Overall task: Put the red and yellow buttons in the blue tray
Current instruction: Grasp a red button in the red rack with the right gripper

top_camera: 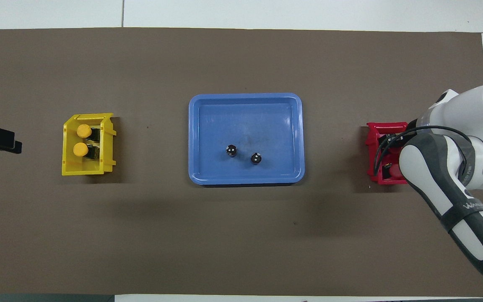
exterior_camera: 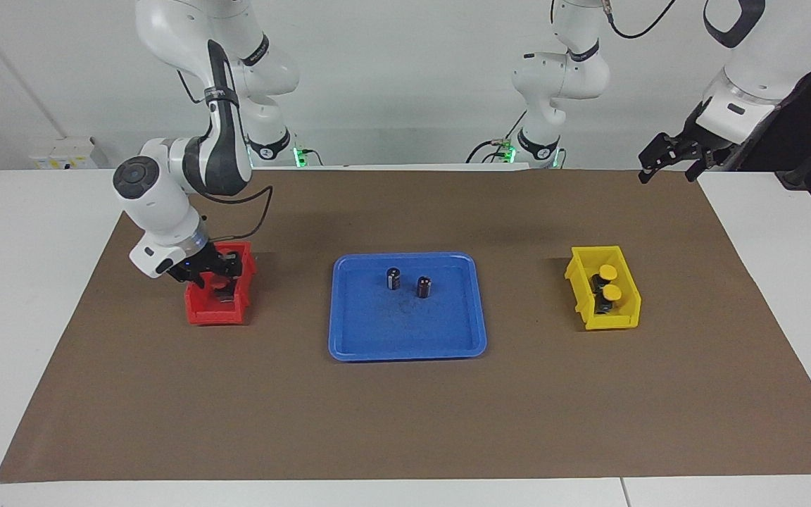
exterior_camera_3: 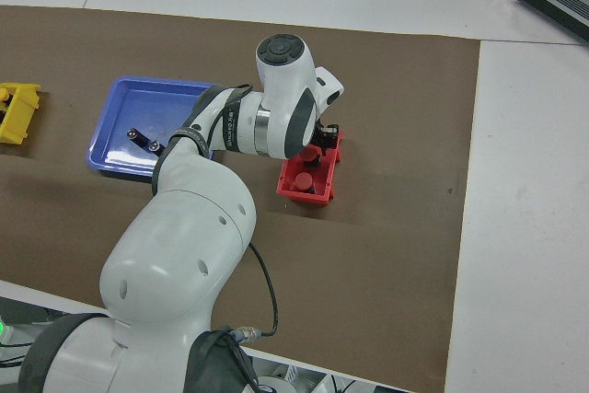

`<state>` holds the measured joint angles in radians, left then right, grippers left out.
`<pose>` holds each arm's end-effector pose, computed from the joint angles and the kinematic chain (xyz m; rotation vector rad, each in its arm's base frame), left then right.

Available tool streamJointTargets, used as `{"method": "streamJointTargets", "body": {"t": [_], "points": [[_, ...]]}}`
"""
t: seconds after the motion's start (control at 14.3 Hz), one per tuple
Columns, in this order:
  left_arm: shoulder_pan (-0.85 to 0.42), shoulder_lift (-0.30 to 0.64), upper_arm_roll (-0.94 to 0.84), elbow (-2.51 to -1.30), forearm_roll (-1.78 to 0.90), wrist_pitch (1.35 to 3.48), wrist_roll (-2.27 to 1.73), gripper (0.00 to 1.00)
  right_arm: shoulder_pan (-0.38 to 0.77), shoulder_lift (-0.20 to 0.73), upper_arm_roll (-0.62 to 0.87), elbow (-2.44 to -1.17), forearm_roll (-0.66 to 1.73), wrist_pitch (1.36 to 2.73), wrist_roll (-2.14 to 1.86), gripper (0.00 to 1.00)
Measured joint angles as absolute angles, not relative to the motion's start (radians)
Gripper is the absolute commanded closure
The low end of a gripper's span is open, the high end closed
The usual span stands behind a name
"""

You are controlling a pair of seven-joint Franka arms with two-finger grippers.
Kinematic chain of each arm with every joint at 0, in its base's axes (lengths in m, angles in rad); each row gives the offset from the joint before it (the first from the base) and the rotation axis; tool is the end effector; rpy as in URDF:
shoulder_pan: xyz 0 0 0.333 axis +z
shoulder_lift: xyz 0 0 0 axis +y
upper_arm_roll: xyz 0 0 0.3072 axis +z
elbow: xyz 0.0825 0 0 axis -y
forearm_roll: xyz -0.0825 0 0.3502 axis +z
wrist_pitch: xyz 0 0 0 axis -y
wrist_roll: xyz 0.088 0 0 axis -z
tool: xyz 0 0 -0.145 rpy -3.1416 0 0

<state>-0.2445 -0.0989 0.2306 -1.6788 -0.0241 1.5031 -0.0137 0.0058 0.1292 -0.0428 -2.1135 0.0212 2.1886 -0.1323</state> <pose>0.4799 -0.0054 0.5736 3.0936 -0.0044 -0.1239 0.5266 -0.0179 0.3241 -3.1219 -0.1293 0.0825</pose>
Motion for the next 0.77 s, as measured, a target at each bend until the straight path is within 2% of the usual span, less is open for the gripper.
{"method": "streamJointTargets", "body": {"t": [0.07,0.35,0.49,0.7,0.77], "points": [[-0.245,-0.100,0.231,-1.679,-0.024,1.504,-0.014,0.00,0.006,0.129,-0.043,-2.114,0.021,2.189,-0.134,0.28],[-0.245,-0.101,0.231,-1.679,-0.024,1.506,-0.014,0.00,0.005,0.129,-0.043,-2.114,0.021,2.189,-0.164,0.42],[-0.245,-0.101,0.231,-1.679,-0.024,1.506,-0.014,0.00,0.004,0.129,-0.045,-2.116,0.021,2.189,-0.178,0.54],[-0.244,-0.101,0.231,-1.679,-0.024,1.506,-0.014,0.00,0.002,0.129,-0.045,-2.116,0.021,2.188,-0.183,0.85],[-0.244,-0.101,0.231,-1.679,-0.024,1.506,-0.014,0.00,0.002,0.129,-0.045,-2.115,0.021,2.186,-0.183,0.89]]}}
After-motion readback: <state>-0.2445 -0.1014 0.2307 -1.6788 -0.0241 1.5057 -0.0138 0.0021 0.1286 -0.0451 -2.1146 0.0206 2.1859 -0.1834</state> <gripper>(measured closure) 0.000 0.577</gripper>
